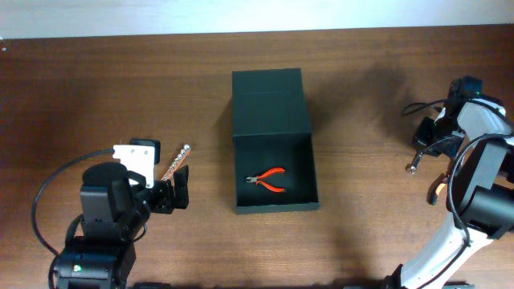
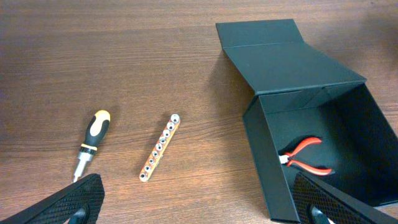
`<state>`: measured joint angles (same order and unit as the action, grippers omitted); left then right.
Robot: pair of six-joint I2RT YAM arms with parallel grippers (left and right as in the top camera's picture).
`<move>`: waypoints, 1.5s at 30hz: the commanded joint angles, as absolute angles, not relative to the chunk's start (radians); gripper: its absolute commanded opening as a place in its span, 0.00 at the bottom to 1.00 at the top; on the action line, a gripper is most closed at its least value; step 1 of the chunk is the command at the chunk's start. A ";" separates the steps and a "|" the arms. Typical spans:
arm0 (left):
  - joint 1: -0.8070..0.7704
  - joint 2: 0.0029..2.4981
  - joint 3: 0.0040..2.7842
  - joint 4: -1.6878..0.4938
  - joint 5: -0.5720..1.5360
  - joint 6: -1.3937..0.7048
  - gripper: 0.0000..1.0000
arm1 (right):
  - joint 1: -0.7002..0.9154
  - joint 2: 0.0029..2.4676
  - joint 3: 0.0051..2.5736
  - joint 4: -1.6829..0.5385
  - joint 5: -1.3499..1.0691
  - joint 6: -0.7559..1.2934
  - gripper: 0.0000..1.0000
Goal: Pack container
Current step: 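Carry the wrench into the box and release it beside the cutters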
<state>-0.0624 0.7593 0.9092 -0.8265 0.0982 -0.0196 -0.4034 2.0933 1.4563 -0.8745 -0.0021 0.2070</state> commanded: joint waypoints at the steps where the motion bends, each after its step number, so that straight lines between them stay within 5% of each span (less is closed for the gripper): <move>1: -0.057 0.758 0.928 -0.821 0.109 -0.003 0.99 | -0.394 2.060 1.436 -0.885 -0.015 0.207 0.04; 11: -0.057 0.758 0.928 -0.821 0.109 -0.003 0.99 | -0.293 1.885 1.444 -0.924 -0.016 0.133 0.04; 16: -0.057 0.758 0.928 -0.821 0.109 -0.002 0.99 | -0.174 1.781 1.444 -0.989 -0.086 -0.081 0.04; 28: -0.057 0.758 0.928 -0.823 0.109 0.020 0.99 | 0.336 1.493 1.444 -1.120 -0.228 -0.526 0.04; 35: -0.057 0.758 0.928 -0.824 0.109 0.020 0.99 | 0.571 1.535 1.444 -1.126 -0.202 -0.625 0.04; 45: -0.057 0.758 0.928 -0.824 0.109 0.020 0.99 | 0.615 1.692 1.443 -1.073 -0.165 -0.726 0.04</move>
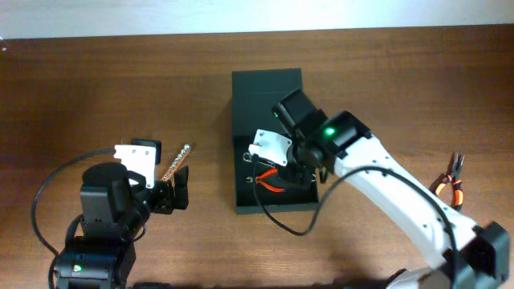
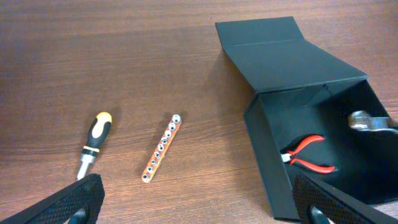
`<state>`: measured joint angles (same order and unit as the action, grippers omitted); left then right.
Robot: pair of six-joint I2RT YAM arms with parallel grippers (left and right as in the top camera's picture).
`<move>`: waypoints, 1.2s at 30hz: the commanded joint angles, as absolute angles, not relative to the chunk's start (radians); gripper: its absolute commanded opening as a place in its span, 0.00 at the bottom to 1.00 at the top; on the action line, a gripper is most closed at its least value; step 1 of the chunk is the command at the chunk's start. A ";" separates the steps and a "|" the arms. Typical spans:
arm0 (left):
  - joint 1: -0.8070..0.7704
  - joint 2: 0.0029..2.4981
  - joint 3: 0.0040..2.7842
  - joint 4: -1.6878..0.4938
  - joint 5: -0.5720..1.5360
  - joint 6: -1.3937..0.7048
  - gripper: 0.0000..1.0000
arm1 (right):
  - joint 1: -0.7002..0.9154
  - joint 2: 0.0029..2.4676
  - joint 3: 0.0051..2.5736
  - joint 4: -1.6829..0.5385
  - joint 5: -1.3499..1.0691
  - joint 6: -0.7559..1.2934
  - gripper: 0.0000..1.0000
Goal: Pack container
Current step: 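Carry the wrench into the box and release it beside the cutters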
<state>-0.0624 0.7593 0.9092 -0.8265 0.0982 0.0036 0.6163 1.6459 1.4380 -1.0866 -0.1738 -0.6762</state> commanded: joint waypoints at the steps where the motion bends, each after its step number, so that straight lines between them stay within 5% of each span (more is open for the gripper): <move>1: -0.057 0.758 0.928 -0.824 0.109 0.020 0.99 | 0.610 1.714 1.443 -1.061 -0.165 -0.726 0.04; 16: -0.057 0.758 0.928 -0.824 0.109 0.020 0.99 | 0.593 1.998 1.443 -0.971 -0.173 -0.725 0.08; 21: -0.057 0.758 0.928 -0.824 0.109 0.020 0.99 | 0.593 2.003 1.444 -0.962 -0.173 -0.725 0.32; 23: -0.057 0.758 0.928 -0.824 0.109 0.020 0.99 | 0.593 2.003 1.445 -0.963 -0.173 -0.725 0.52; 30: -0.057 0.758 0.928 -0.824 0.109 0.020 0.99 | 0.588 1.966 1.599 -1.110 -0.144 -0.652 0.52; 36: -0.057 0.758 0.928 -0.824 0.109 0.020 0.99 | 0.514 1.898 1.944 -1.302 0.035 -0.381 0.55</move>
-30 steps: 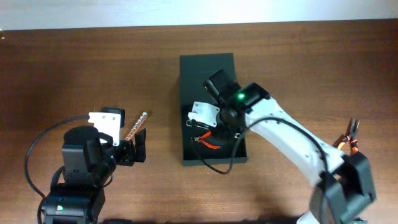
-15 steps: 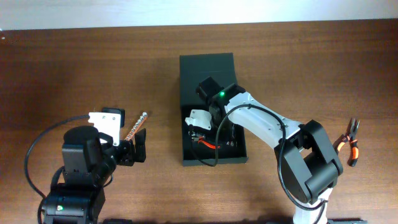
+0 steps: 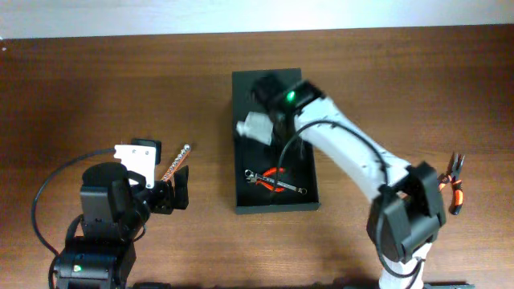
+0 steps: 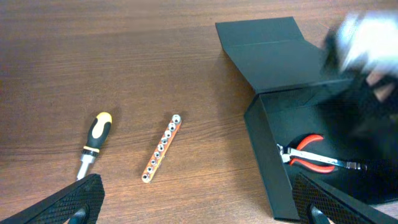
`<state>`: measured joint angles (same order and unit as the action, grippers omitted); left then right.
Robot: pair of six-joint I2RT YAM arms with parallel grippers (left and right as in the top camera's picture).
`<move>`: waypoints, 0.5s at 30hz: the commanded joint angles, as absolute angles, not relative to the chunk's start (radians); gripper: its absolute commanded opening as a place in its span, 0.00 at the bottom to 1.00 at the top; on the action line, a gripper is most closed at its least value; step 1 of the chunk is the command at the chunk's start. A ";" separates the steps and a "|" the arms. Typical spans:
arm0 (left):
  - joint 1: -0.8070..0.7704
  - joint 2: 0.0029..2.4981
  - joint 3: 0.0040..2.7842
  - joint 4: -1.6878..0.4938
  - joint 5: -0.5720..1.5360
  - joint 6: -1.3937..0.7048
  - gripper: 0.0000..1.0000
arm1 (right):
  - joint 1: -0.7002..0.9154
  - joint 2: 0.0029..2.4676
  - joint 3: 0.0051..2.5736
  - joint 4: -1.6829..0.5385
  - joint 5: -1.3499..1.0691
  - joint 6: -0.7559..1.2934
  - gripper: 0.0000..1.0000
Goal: Pack container
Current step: 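Carry the wrench into the box and release it beside the cutters, then move the right gripper over the orange-black needle-nose pliers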
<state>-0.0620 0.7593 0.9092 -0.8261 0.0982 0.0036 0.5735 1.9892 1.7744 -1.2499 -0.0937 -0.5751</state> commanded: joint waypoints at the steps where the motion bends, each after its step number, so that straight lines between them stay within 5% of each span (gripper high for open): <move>1: -0.057 0.758 0.928 -0.824 0.109 0.020 0.99 | 0.485 1.888 2.010 -1.337 0.089 -0.296 0.55; 7: -0.057 0.758 0.928 -0.824 0.109 0.020 0.99 | 0.178 1.799 2.292 -1.548 0.192 0.071 0.59; 15: -0.057 0.758 0.928 -0.823 0.109 0.020 0.99 | -0.282 1.689 2.292 -1.699 0.107 0.110 0.59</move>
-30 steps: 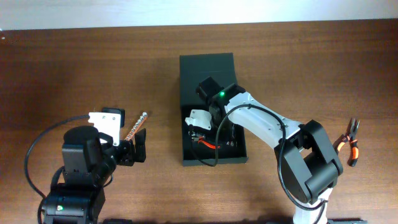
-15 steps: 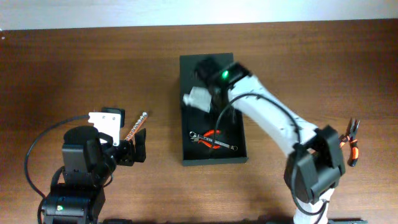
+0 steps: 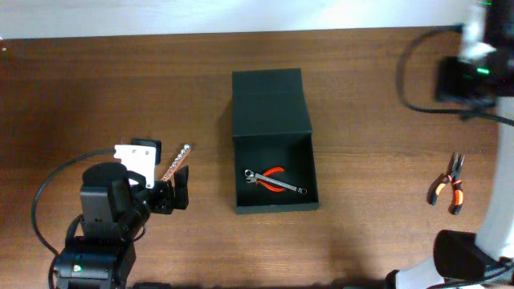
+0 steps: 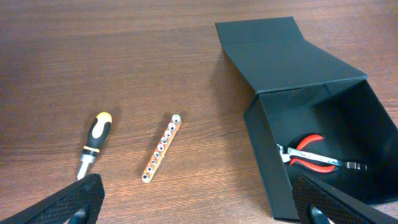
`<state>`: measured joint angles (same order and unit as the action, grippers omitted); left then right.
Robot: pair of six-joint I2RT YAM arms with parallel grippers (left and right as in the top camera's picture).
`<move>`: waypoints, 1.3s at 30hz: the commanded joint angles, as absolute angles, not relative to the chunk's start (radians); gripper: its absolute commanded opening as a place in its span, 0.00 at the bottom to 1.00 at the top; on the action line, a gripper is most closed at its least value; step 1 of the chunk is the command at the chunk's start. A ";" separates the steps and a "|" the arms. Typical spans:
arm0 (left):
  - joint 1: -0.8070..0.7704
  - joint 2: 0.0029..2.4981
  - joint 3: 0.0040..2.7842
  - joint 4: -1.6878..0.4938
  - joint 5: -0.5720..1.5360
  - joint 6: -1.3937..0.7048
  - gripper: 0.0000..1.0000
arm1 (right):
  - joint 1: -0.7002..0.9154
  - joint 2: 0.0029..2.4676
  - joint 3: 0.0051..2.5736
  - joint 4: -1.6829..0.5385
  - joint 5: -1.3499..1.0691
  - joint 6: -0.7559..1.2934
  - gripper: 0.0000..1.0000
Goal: Pack container
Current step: 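Move the right gripper over the orange-black needle-nose pliers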
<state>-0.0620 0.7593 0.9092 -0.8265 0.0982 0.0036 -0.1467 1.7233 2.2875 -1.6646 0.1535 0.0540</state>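
The black box [image 3: 315, 172] stands open mid-table with its lid [image 3: 270, 100] folded back. Inside lie red-handled pliers [image 4: 309, 160] and a silver wrench [image 4: 339, 163] across them. Left of the box are an orange bit strip [image 4: 160, 147] and a yellow-and-black screwdriver [image 4: 92, 143]. My left gripper [image 4: 199, 208] is open and empty, low over the table near the strip. At the far upper right the right arm's end [image 3: 464, 76] is blurred, so its jaws cannot be made out.
Orange-handled pliers [image 3: 450, 189] lie on the wood near the right edge. The left arm's base and its cable [image 3: 48, 197] fill the bottom left corner. In the overhead view the left arm hides the screwdriver.
The right arm was over the box lid and is now at the far upper right of the table. The wrench and red pliers lie in the box as before. The left arm has not moved.
First the box held only the red pliers, and the right arm was at the right edge by a wrench on the table. Then the right gripper was inside the box with the wrench. The wrench then lay across the pliers; the arm is now far right.
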 commanded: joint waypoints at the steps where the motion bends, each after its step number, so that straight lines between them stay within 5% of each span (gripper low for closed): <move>1: -0.057 0.758 0.928 -0.823 0.109 0.020 0.99 | -0.321 1.674 2.273 -1.699 0.063 0.096 0.59; 11: -0.057 0.758 0.928 -0.823 0.109 0.020 0.99 | -0.612 1.331 1.674 -1.639 -0.046 0.087 0.61; 12: -0.057 0.758 0.928 -0.823 0.109 0.020 0.99 | -0.620 1.299 1.589 -1.585 -0.046 0.087 0.71; 13: -0.057 0.758 0.928 -0.823 0.109 0.020 0.99 | -0.623 1.274 1.501 -1.515 -0.045 0.087 0.93; 14: -0.057 0.758 0.928 -0.823 0.109 0.020 0.99 | -0.623 1.266 1.451 -1.472 -0.045 0.086 0.99; 19: -0.057 0.758 0.928 -0.824 0.110 0.020 0.99 | -0.622 1.348 1.206 -1.203 -0.045 0.087 0.99; 39: -0.057 0.758 0.928 -0.824 0.110 0.019 0.99 | -0.607 1.748 1.188 -0.970 -0.046 0.113 0.99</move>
<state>-0.0624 0.7593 0.9119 -0.8265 0.0982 0.0040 -0.6155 1.7054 1.1961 -0.9894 -0.0395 0.1051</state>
